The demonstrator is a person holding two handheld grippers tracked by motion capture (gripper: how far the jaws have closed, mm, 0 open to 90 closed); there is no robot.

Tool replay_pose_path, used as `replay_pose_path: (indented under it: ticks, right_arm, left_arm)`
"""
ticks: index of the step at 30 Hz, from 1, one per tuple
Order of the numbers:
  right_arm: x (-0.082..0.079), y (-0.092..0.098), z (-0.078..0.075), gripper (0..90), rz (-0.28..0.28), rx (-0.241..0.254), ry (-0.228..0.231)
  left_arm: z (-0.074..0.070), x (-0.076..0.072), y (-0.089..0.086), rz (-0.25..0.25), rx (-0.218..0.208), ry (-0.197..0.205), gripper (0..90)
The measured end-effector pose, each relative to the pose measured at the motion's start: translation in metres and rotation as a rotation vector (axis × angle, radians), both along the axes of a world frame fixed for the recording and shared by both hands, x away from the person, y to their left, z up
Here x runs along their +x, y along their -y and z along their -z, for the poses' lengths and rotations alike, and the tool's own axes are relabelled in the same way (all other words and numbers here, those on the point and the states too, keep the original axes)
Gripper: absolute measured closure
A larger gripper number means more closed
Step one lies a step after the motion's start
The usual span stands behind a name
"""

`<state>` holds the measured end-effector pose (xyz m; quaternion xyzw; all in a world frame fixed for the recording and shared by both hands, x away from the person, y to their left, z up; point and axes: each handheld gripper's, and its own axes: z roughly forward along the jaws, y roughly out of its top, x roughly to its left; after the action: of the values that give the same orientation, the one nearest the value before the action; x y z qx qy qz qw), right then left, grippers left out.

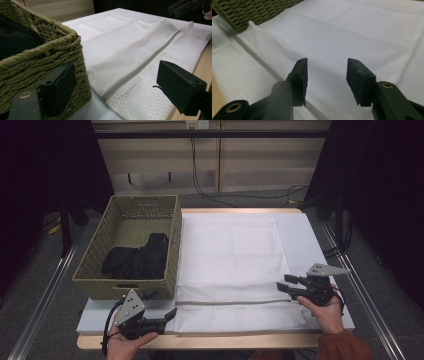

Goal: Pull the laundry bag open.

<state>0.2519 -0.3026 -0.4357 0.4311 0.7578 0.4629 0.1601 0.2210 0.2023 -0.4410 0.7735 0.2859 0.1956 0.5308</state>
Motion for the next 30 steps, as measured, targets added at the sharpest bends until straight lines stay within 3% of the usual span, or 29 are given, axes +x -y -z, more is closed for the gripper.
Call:
replay_pose_path:
  ticks: [13,16,20,23,26,29,30]
  right_arm:
    - [-0.009,0.039,0.026,56.4,0.076,-0.022,-0.124]
    - [-0.009,0.039,0.033,61.3,0.073,-0.052,-0.152]
    - [-0.004,0.041,0.038,64.7,0.073,-0.048,-0.179]
    - [-0.002,0.038,0.04,64.7,0.056,-0.051,-0.173]
    - [0.0,0.032,0.045,67.0,0.034,-0.074,-0.197]
    - [0.0,0.029,0.045,69.3,0.029,-0.097,-0.187]
    - [-0.001,0.028,0.046,76.2,0.036,-0.102,-0.182]
  left_arm:
    - [0.0,-0.003,0.003,0.013,0.017,-0.006,16.5]
    - [0.0,-0.004,0.004,0.012,0.031,-0.006,16.9]
    - [0.001,-0.004,0.004,0.023,0.042,-0.007,18.1]
    - [0.001,-0.004,0.005,0.033,0.032,-0.016,18.2]
    - [0.001,-0.005,0.006,0.056,0.023,-0.025,21.8]
    - [0.0,-0.006,0.006,0.06,0.042,-0.019,22.7]
    - [0.0,-0.005,0.006,0.066,0.039,-0.024,22.7]
